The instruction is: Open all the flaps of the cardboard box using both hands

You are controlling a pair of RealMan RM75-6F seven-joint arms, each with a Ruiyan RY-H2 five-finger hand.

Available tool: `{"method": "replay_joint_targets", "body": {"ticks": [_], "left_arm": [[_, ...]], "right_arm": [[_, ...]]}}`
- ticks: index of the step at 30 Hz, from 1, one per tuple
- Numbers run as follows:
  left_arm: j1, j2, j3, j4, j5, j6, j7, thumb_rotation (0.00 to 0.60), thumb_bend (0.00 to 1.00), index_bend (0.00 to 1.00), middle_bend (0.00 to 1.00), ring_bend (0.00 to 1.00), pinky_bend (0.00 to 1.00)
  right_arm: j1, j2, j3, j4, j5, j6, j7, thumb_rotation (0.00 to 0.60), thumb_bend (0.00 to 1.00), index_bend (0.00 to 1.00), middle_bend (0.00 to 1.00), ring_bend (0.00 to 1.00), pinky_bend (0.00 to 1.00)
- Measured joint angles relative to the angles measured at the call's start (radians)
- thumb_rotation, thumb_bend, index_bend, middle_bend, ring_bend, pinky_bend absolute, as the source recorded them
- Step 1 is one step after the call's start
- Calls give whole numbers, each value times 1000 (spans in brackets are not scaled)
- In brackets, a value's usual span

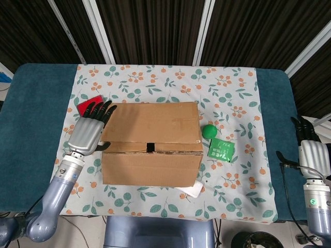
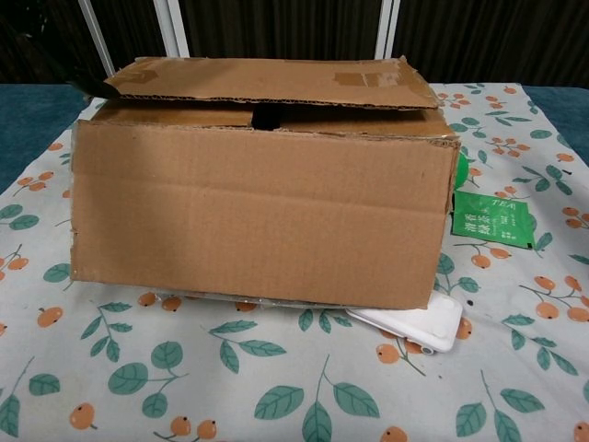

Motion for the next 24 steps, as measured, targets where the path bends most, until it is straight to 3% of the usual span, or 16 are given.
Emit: {"method": "replay_joint_targets", "body": {"ticks": [10,17,24], "left_arm": [[-30,-30,35,32,-21,9,16,600,161,0,0,0,0],[-49,-47,46,78,-4,14,6,600,309,0,0,0,0],[-66,-58,46,116,6,16,-10,600,325,0,0,0,0]], "right_arm": [[-17,3,26,-8,-3,-23,20,600,289,0,0,12,238],[-28,10,46,-25,8,-48,47,600,289,0,0,12,239],[-37,13,58,-30,6,-63,54,600,289,0,0,12,238]]}}
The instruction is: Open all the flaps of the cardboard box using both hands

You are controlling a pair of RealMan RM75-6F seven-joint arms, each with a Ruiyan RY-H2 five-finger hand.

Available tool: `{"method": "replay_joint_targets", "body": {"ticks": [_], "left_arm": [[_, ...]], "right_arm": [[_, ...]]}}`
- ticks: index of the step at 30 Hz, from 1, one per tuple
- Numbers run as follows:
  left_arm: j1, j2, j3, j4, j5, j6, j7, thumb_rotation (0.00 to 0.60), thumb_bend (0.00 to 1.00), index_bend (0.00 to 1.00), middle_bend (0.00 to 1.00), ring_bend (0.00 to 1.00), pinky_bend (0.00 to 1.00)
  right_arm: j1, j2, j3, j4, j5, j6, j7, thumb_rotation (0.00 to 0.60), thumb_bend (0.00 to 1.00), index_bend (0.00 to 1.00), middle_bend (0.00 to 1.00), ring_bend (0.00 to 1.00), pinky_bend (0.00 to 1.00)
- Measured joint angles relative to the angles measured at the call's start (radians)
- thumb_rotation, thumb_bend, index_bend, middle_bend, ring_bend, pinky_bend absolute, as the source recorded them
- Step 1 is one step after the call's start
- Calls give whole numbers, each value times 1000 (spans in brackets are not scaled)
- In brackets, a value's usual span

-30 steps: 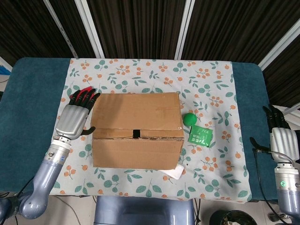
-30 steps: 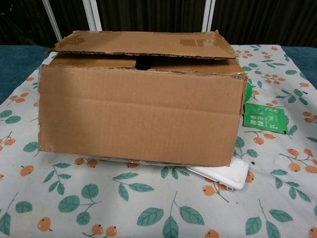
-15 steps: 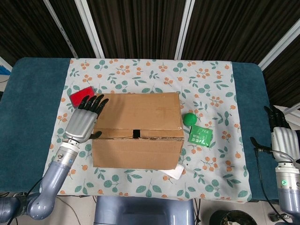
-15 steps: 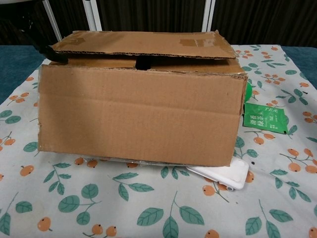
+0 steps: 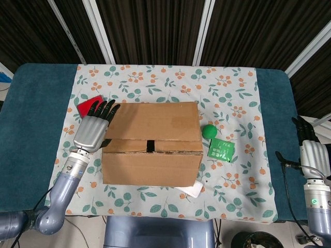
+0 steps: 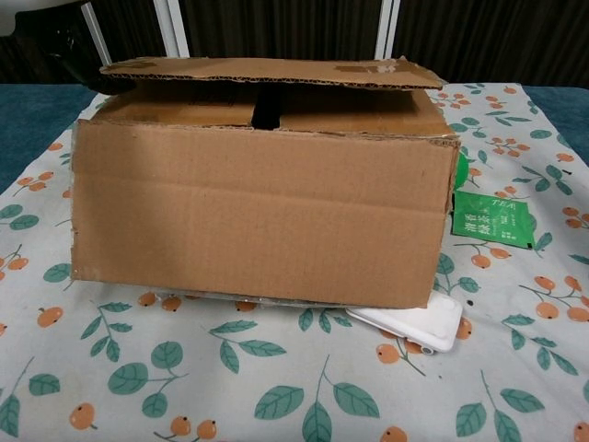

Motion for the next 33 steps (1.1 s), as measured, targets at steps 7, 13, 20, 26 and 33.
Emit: {"method": "replay_joint_targets", "body": {"ticks": [7,13,20,26,33], "left_arm": [[-33,9,-36,42,26,6,-7,600,326,0,0,0,0],[-77,35,-81,120,46,-7,-6,600,326,0,0,0,0],[-149,45,-124,250,33,-66,-4,600,326,0,0,0,0],[-223,21,-131,407,0,-134,29,600,326,0,0,0,0],[-301,-50,-112,588,-50,-207,74,600,326,0,0,0,0]], "right_arm": [[-8,4,14,-3,4,-11,14,600,289,0,0,12,238],[-16,11,31,-8,13,-19,27,600,289,0,0,12,238],[-24,19,46,-15,22,-25,38,600,288,0,0,12,238],[-32,31,63,-28,29,-24,53,600,289,0,0,12,238],[-41,51,83,-54,50,-39,93,600,289,0,0,12,238]]}}
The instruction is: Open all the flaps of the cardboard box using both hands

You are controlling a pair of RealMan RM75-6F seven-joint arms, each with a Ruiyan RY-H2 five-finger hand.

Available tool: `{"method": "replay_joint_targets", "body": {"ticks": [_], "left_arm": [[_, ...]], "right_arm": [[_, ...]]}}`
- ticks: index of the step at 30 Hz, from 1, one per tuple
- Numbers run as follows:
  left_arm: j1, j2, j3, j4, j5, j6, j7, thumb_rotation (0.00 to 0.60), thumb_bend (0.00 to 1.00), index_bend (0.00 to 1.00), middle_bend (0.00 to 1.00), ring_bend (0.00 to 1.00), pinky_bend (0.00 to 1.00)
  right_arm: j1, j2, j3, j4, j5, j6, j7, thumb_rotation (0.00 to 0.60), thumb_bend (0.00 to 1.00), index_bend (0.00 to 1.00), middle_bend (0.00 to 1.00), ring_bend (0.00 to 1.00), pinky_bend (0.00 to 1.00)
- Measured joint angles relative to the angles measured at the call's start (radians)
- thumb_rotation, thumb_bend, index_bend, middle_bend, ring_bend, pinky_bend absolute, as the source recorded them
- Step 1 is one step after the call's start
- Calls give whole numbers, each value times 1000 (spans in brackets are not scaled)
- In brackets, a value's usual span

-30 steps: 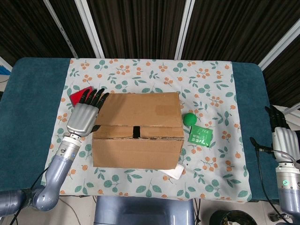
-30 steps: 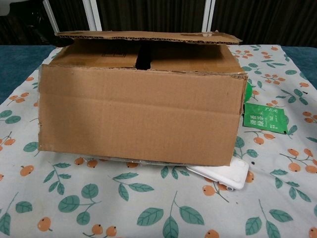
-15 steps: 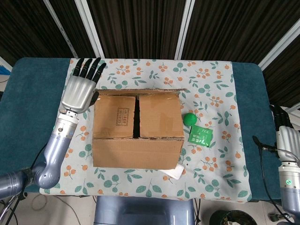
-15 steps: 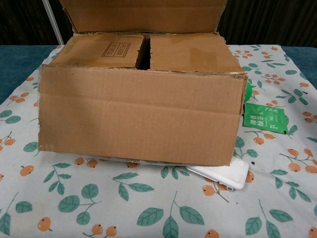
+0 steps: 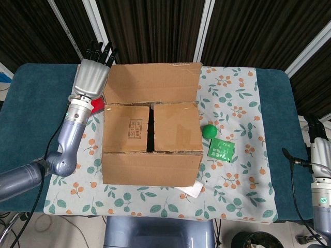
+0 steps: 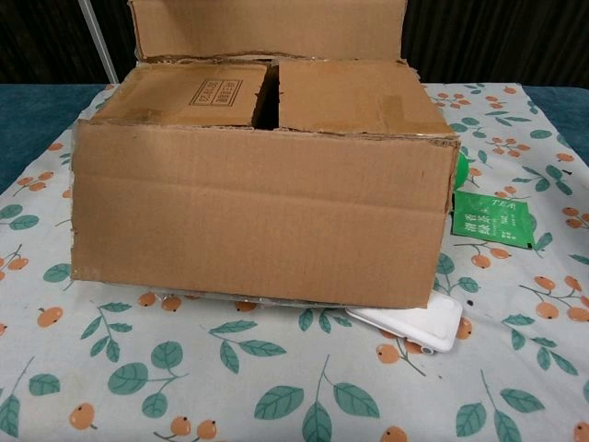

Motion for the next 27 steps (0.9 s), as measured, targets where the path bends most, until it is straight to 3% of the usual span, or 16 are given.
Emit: {"method": "replay_joint_targets", "body": {"ticks": [8,14,21,27], "left_arm": [[-39,-54,32,112,-23,-35,16,600,312,0,0,0,0],[-33,-56,48,115,-34,-45,-9,600,275,0,0,0,0],[13,-7,61,31,-12,-13,-63,600,235,0,0,0,0],[104,77,70,-130,18,70,-142,600,209,0,0,0,0]], "right_arm": [[-8,22,16,-15,17,-22,25,600,289,0,0,12,238],[-7,18,12,-7,21,-42,14,600,289,0,0,12,238],[-5,11,7,-1,13,-47,-11,600,288,0,0,12,238],[-5,10,6,-1,8,-45,-31,600,288,0,0,12,238]]}}
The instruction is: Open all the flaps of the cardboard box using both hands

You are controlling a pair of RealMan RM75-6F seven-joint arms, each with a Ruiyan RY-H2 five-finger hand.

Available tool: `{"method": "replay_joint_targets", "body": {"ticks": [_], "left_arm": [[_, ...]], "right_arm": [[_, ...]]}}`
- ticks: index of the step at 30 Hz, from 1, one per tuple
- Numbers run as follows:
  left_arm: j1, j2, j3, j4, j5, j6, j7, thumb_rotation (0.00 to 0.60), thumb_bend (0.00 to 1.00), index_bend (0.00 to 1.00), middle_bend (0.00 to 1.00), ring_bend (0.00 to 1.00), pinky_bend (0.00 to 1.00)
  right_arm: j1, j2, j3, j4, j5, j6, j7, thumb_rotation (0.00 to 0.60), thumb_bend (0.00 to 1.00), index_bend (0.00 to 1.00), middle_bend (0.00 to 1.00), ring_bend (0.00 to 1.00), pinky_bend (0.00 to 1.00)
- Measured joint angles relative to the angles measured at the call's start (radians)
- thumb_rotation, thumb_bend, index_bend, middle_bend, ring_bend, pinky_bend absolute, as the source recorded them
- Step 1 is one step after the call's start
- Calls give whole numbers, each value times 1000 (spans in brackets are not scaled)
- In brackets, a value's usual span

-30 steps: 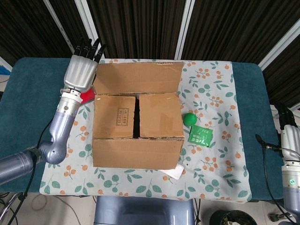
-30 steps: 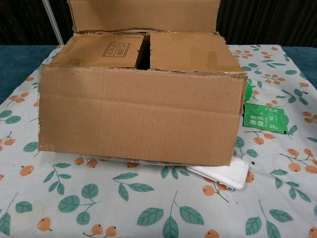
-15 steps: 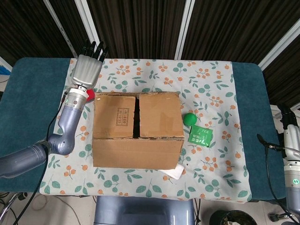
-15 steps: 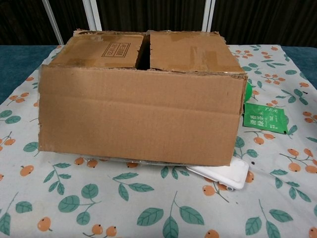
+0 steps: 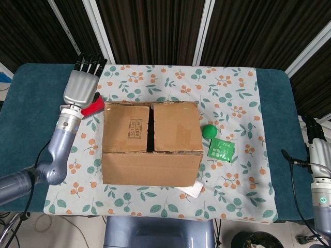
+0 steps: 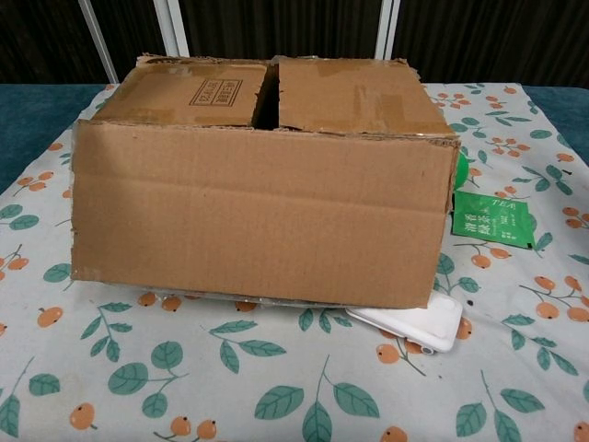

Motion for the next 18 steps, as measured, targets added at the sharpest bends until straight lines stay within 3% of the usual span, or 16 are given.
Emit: {"method": "replay_joint_targets", "body": {"ticks": [5,8,13,18], "left_arm": [[135,99,25,-202,49,120,-100,600,206,0,0,0,0],[244,151,65,-299,95,208,-160,600,206,0,0,0,0],[453,184,183,-344,234,401,-264,600,206,0,0,0,0],[587,175,269,-309,318,484,-385,600,206,0,0,0,0]], "right_arm": [[-1,5,1,-7,-3,3,-21,600,291,0,0,12,238],[7,17,4,-23,-8,1,-49,600,291,0,0,12,238],[54,58,25,-64,-32,-22,-145,600,295,0,0,12,238],[133,98,61,-96,-36,-80,-234,600,310,0,0,13,238]]}}
